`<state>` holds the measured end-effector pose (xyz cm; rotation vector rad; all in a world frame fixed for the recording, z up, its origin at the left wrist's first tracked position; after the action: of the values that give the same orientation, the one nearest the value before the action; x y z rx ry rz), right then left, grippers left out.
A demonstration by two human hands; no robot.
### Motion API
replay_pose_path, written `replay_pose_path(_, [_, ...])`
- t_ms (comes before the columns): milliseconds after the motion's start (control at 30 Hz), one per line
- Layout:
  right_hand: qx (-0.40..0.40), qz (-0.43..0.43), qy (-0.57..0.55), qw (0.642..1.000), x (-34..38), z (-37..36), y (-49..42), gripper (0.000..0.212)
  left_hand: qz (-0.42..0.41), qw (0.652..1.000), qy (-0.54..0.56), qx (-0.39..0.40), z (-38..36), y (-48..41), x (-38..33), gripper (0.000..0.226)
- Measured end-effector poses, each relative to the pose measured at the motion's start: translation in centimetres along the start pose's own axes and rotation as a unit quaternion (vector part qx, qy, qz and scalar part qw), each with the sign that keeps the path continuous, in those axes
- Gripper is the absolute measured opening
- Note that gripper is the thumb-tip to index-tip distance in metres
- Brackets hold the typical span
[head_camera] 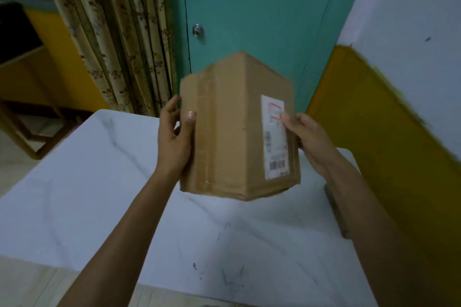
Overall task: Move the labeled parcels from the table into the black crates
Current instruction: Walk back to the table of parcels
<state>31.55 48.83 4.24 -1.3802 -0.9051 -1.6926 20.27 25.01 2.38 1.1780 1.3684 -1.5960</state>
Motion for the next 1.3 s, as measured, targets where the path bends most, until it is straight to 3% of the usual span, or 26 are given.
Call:
replay_pose_path(100, [-0.077,0.042,-0.050,0.995,0.3,-1.6,-0.2,0.032,0.031,0.999,-0.032,-0.021,-0.5,0.3,0.6,0.040])
replay_pose_path(167, [-0.149,0.033,-0.026,0.988,0.2,-2.3,-0.4,0.024,0.090,0.995,-0.013,0.047,-1.1,0.7,1.3,0.055])
replay_pose_path(233, [-0.161,0.004,-0.011,0.987,-0.2,-2.7,-0.4,0.023,0.132,0.982,0.023,0.132,-1.4,0.8,1.7,0.065])
replay_pose_path(400, [-0.084,-0.028,-0.049,0.995,0.0,-2.7,-0.3,0.016,0.173,0.957,0.075,0.220,-0.9,1.2,2.2,0.066])
replay_pose_path(500, [0.045,0.012,-0.173,0.984,0.4,-2.4,-0.4,0.029,0.234,0.939,0.177,0.181,-0.3,0.7,3.0,0.071])
replay_pose_path(567, [0.099,0.034,-0.217,0.970,0.3,-2.6,-0.2,0.032,0.229,0.933,0.242,0.137,0.1,0.6,3.7,0.057])
replay_pose_path(667, [0.086,0.052,-0.200,0.975,-0.4,-3.2,0.0,0.033,0.288,0.899,0.310,0.116,0.5,1.0,4.9,0.059])
replay_pose_path(733, [0.056,0.040,-0.174,0.982,-0.7,-3.8,-0.1,0.046,0.298,0.878,0.342,0.152,0.6,1.2,5.1,0.060])
replay_pose_path(800, [0.048,0.028,-0.142,0.988,-1.0,-4.2,-0.2,0.065,0.306,0.866,0.331,0.218,0.8,1.4,4.4,0.080])
replay_pose_path(833, [0.053,0.030,-0.128,0.990,-1.1,-4.3,-0.2,0.069,0.298,0.869,0.313,0.241,1.0,1.3,4.4,0.089])
replay_pose_path(900, [0.081,0.039,-0.118,0.989,-1.3,-4.3,-0.2,0.063,0.255,0.907,0.243,0.232,1.4,1.0,4.3,0.078])
replay_pose_path(967, [0.119,0.055,-0.118,0.984,-1.3,-4.6,0.0,0.062,0.239,0.941,0.151,0.186,1.5,0.4,4.1,0.064])
replay_pose_path(1033, [0.158,0.086,-0.069,0.981,-1.0,-4.8,0.5,0.074,0.242,0.955,0.113,0.129,1.4,0.1,4.3,0.059])
replay_pose_path(1200, [0.310,0.123,0.166,0.928,-0.8,-4.7,2.3,0.135,0.253,0.961,0.085,0.075,1.5,-0.3,5.2,0.091])
replay_pose_path(1300, [0.282,0.155,0.236,0.917,-0.9,-4.3,2.9,0.138,0.280,0.950,0.072,0.114,1.6,-0.3,5.4,0.107])
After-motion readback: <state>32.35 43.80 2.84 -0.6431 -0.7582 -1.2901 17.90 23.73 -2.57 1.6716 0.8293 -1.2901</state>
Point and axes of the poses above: each hand's wrist, its own y-axis away from the middle knuckle, its own z-axis out of the back of the hand, x = y × z, the point moved 2 cm from there along -y, towards the middle knuckle
